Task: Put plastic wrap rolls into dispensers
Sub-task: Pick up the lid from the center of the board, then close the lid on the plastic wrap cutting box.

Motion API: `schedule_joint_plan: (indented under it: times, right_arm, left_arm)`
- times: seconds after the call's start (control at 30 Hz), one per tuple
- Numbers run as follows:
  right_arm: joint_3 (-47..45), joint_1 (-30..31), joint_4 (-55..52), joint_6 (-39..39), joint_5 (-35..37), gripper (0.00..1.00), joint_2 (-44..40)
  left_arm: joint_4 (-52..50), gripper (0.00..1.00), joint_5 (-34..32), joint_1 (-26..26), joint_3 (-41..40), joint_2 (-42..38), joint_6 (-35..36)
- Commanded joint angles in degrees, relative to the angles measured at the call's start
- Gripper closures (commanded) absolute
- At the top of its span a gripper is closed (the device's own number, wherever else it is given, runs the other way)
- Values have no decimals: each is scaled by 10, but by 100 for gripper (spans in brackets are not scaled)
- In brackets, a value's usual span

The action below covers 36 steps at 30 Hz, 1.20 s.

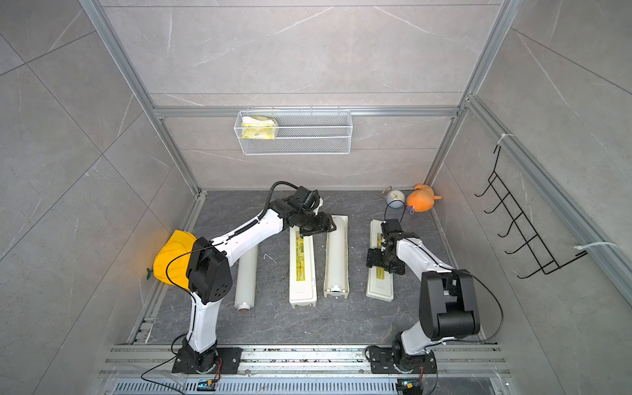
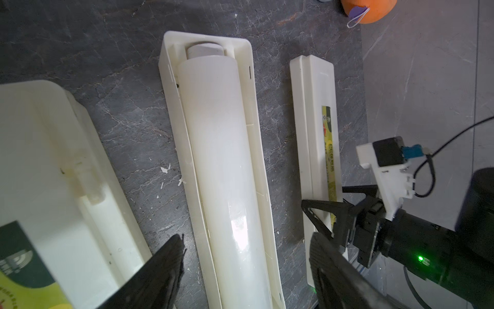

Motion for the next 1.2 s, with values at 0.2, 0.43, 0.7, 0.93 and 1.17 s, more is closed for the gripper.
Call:
schedule_joint_plan:
  times: [0.2, 0.43, 0.7, 0.93, 1.17]
  right_arm:
    - [81, 87, -36, 55, -19, 8, -61]
    - [160, 203, -56, 128, 59, 7, 15]
    - [194, 296, -66, 214, 180, 6, 77]
    - [188, 338, -71, 250, 198, 6, 118]
    - [189, 342, -63, 260, 199, 1, 142]
  left_arm:
    - [-5, 24, 17, 22, -20, -54, 23]
    - [5, 25, 21, 38, -60, -90, 14]
    - [33, 24, 19, 67, -137, -146, 14]
    - [53, 24, 34, 93, -178, -170, 15]
    - [66, 24, 45, 104, -204, -183, 15]
